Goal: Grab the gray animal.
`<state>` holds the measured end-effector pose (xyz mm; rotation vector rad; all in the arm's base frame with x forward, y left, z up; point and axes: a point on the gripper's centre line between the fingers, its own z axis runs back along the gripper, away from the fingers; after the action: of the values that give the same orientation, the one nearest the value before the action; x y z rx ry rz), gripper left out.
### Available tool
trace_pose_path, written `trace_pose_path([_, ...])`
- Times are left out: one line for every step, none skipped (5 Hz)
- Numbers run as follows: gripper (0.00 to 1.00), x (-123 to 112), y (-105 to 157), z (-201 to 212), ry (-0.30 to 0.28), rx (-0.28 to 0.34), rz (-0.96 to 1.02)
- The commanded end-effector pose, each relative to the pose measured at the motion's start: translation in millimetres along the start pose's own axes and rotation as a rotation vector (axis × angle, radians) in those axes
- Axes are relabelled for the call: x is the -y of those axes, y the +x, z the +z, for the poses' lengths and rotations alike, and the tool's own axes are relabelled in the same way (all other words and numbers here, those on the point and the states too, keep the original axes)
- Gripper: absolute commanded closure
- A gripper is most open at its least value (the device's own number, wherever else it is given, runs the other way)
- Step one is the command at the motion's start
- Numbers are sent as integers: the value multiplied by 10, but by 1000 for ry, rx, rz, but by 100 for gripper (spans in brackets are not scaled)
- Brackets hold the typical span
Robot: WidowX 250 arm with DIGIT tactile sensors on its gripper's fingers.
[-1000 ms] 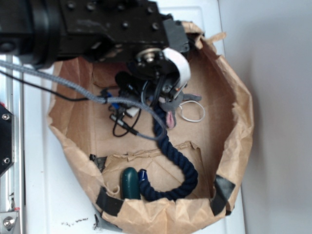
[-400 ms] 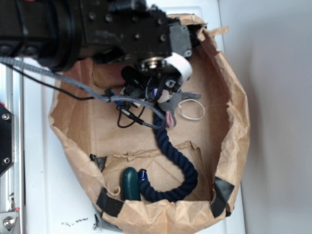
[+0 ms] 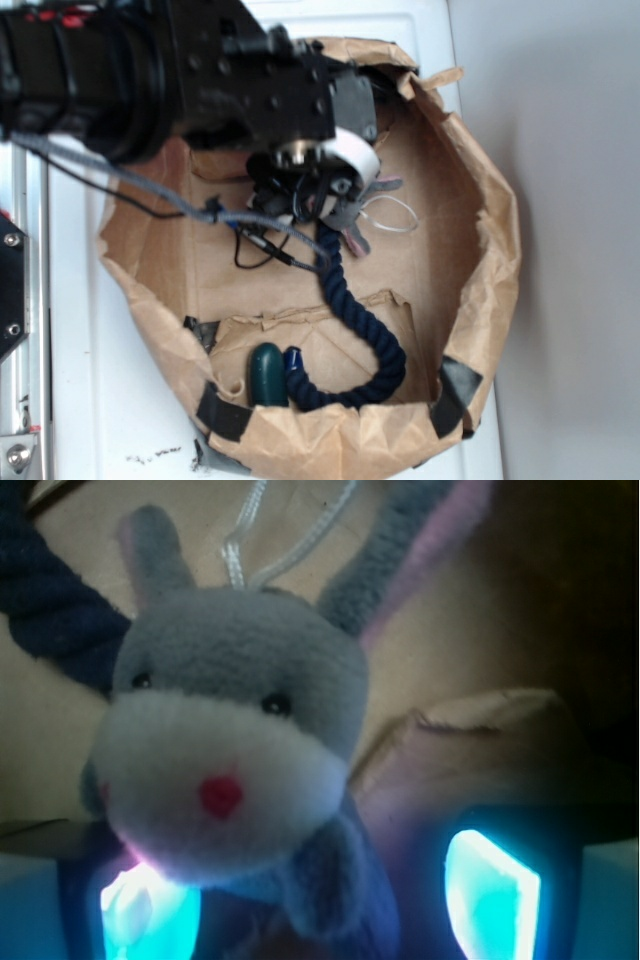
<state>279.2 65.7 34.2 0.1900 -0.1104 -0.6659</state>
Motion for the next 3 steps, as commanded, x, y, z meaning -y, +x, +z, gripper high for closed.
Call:
trace_pose_path([100,-51,124,93,14,38,22])
trace_pose_path([100,-54,92,164,-12,49,13])
trace_pose_path([100,-39,102,214,-21,56,10])
